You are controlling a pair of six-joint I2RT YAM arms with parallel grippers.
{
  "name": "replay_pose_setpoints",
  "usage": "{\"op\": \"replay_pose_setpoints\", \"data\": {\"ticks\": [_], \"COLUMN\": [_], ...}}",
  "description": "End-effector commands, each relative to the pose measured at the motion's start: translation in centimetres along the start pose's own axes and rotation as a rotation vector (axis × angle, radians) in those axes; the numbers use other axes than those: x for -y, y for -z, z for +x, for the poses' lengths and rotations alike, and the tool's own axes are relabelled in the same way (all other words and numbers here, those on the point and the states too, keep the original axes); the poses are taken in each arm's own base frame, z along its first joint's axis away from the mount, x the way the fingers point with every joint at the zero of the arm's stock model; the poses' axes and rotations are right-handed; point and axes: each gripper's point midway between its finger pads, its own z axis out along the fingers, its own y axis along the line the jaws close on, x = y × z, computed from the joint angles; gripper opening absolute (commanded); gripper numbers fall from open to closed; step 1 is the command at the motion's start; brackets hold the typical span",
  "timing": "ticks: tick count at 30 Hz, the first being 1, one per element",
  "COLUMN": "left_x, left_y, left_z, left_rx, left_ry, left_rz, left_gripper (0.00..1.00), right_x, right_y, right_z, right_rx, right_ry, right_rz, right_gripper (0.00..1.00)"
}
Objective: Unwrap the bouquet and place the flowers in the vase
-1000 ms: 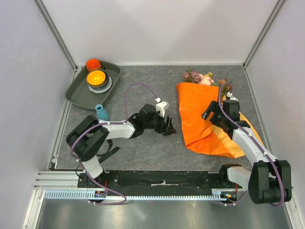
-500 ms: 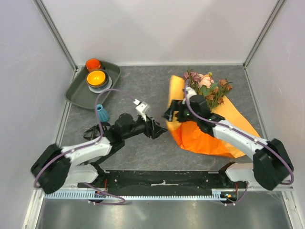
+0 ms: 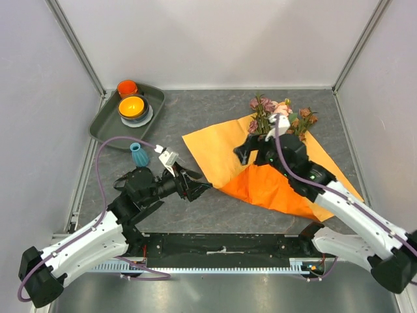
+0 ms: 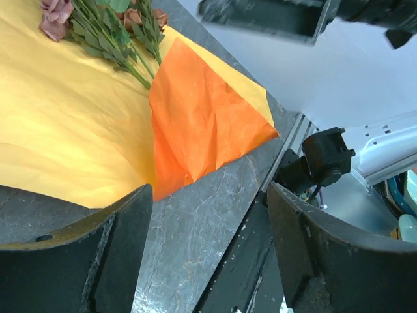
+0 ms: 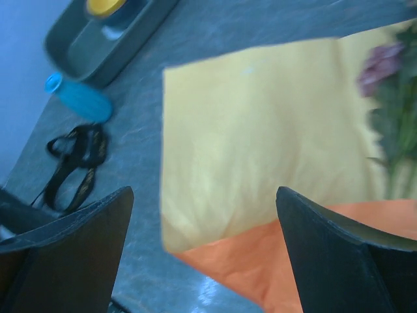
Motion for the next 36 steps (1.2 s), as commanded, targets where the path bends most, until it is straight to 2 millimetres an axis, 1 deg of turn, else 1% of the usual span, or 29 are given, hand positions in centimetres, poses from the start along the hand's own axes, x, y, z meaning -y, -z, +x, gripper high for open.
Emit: {"op": "replay_pose_setpoints", "data": {"ticks": [1, 2, 3, 5, 6, 7, 8, 9, 10, 11, 13, 14, 15, 16, 17, 18, 20, 21, 22, 23, 25, 26, 27, 28, 29, 31, 34, 35, 36], "left_x": [0.8, 0.8, 0.9, 0.9, 0.9, 1.0, 1.1, 1.1, 1.1, 1.2, 1.1, 1.1, 1.1, 1.1, 1.1, 1.0, 1.2, 1.2, 1.2, 1.3, 1.4, 1.4, 1.6, 1.7, 1.8, 2.1, 2.2, 2.0, 2.5], "left_y": [-0.5, -0.6, -0.7, -1.0, -1.1, -1.0, -1.0, -0.9, -0.8, -0.7, -0.6, -0.6, -0.6, -0.6, -0.6, -0.6, -0.8, -0.9, -1.1, -1.1, -1.6, -1.7, -1.9, -2.2, -2.4, -2.7, -3.6, -4.2, -4.7], "left_z": [0.2, 0.3, 0.4, 0.8, 0.9, 1.1, 1.1, 1.1, 1.3, 1.2, 1.2, 1.2, 1.2, 1.0, 1.0, 1.1, 0.9, 0.8, 0.8, 0.7, 0.4, 0.4, 0.3, 0.0, -0.1, -0.7, -1.2, -0.8, -1.1], "left_rx": [-0.046, -0.056, -0.064, -0.088, -0.093, -0.100, -0.098, -0.095, -0.095, -0.086, -0.077, -0.076, -0.074, -0.070, -0.072, -0.076, -0.078, -0.079, -0.082, -0.084, -0.091, -0.093, -0.096, -0.099, -0.102, -0.096, -0.104, -0.127, -0.140], "left_ry": [0.047, 0.047, 0.047, 0.056, 0.059, 0.068, 0.073, 0.079, 0.087, 0.088, 0.090, 0.092, 0.091, 0.090, 0.091, 0.089, 0.085, 0.083, 0.079, 0.078, 0.078, 0.077, 0.077, 0.077, 0.076, 0.074, 0.083, 0.092, 0.097], "left_rz": [0.020, 0.023, 0.028, 0.034, 0.036, 0.043, 0.048, 0.049, 0.051, 0.053, 0.049, 0.046, 0.046, 0.046, 0.045, 0.044, 0.049, 0.050, 0.050, 0.050, 0.055, 0.056, 0.061, 0.066, 0.068, 0.078, 0.076, 0.070, 0.092], "left_gripper": [0.78, 0.78, 0.78, 0.78, 0.78, 0.78, 0.78, 0.78, 0.78, 0.78, 0.78, 0.78, 0.78, 0.78, 0.78, 0.78, 0.78, 0.78, 0.78, 0.78, 0.78, 0.78, 0.78, 0.78, 0.78, 0.78, 0.78, 0.78, 0.78], "right_x": [8.3, 9.7, 13.1, 14.9, 17.3, 17.6, 17.1, 17.5, 17.3, 16.6, 15.9, 15.4, 14.1, 13.4, 13.0, 12.0, 11.1, 10.2, 9.7, 9.3, 8.0, 7.6, 7.0, 5.8, 5.2, 4.3, 4.5, 4.5, 4.4], "right_y": [2.3, 2.5, 3.0, 3.0, 3.2, 3.0, 2.4, 1.8, 1.4, 1.0, 0.4, 0.4, 0.6, 0.9, 1.5, 2.5, 3.9, 5.2, 5.9, 6.9, 8.4, 9.4, 9.7, 10.2, 10.5, 11.2, 12.9, 13.2, 13.5], "right_z": [-0.9, -1.0, -1.3, -1.1, -1.3, -1.2, -0.6, -0.1, 0.3, 1.3, 3.0, 4.6, 5.3, 6.0, 7.4, 7.7, 9.1, 9.0, 9.4, 10.6, 11.2, 13.2, 14.1, 15.0, 16.5, 16.3, 16.3, 16.4, 16.5], "right_rx": [0.030, 0.025, 0.020, -0.005, -0.004, -0.013, -0.042, -0.061, -0.079, -0.121, -0.177, -0.219, -0.252, -0.278, -0.310, -0.322, -0.346, -0.334, -0.342, -0.380, -0.389, -0.454, -0.482, -0.522, -0.563, -0.547, -0.568, -0.583, -0.596], "right_ry": [0.035, 0.008, -0.053, -0.165, -0.229, -0.268, -0.316, -0.348, -0.365, -0.392, -0.416, -0.437, -0.445, -0.452, -0.465, -0.472, -0.489, -0.486, -0.494, -0.515, -0.528, -0.551, -0.554, -0.609, -0.620, -0.600, -0.497, -0.443, -0.423], "right_rz": [0.352, 0.397, 0.490, 0.484, 0.526, 0.506, 0.447, 0.434, 0.414, 0.363, 0.311, 0.279, 0.206, 0.172, 0.158, 0.131, 0.114, 0.097, 0.087, 0.095, 0.055, 0.058, 0.047, 0.005, -0.028, -0.069, -0.029, -0.039, -0.044], "right_gripper": [0.98, 0.98, 0.98, 0.98, 0.98, 0.98, 0.98, 0.98, 0.98, 0.98, 0.98, 0.98, 0.98, 0.97, 0.97, 0.97, 0.97, 0.97, 0.97, 0.97, 0.97, 0.98, 0.97, 0.98, 0.98, 0.98, 0.98, 0.98, 0.98]}}
